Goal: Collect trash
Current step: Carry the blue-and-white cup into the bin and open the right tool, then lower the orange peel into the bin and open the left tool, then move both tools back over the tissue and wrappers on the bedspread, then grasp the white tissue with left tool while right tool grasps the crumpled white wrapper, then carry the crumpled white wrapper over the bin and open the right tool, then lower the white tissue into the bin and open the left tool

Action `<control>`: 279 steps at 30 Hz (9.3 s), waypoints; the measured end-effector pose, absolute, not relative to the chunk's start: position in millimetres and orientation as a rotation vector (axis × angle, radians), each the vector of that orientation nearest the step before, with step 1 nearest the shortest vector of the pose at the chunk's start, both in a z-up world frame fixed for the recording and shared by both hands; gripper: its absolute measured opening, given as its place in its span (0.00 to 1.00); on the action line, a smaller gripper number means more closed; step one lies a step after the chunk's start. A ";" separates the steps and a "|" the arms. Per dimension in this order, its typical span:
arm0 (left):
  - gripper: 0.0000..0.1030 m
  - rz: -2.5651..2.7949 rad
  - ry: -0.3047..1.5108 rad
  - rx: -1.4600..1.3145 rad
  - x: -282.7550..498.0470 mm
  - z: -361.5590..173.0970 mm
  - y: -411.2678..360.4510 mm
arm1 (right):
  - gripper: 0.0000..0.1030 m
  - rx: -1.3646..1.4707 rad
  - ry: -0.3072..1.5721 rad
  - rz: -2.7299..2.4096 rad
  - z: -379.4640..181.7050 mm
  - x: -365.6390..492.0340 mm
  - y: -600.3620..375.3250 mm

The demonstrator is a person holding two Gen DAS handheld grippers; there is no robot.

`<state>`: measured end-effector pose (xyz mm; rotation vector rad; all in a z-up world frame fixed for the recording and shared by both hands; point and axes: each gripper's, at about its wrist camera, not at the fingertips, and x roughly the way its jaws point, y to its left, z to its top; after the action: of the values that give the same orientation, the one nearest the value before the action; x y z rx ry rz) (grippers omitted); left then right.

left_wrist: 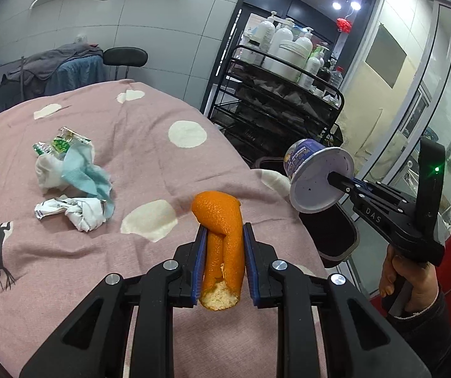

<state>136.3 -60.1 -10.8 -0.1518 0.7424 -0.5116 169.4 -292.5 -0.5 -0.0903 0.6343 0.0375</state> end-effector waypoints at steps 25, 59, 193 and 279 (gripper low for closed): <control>0.22 -0.639 0.767 -0.108 151.8 -8.1 -114.9 | 0.67 0.076 0.820 -0.188 -76.2 195.4 -373.5; 0.23 -0.891 0.920 0.039 209.2 -26.3 -274.4 | 0.90 0.135 0.713 -0.274 -51.1 112.2 -378.6; 0.30 -0.189 0.852 -0.051 206.0 -34.0 56.5 | 0.37 0.085 0.897 0.508 -26.1 202.5 -154.8; 0.30 -0.844 0.879 0.181 188.5 -23.4 -298.3 | 0.87 0.245 0.772 -0.224 -62.4 114.5 -380.3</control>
<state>188.5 -298.3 -23.4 0.1810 0.8791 -0.8442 114.5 -380.3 -62.4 0.2450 0.7722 -0.2236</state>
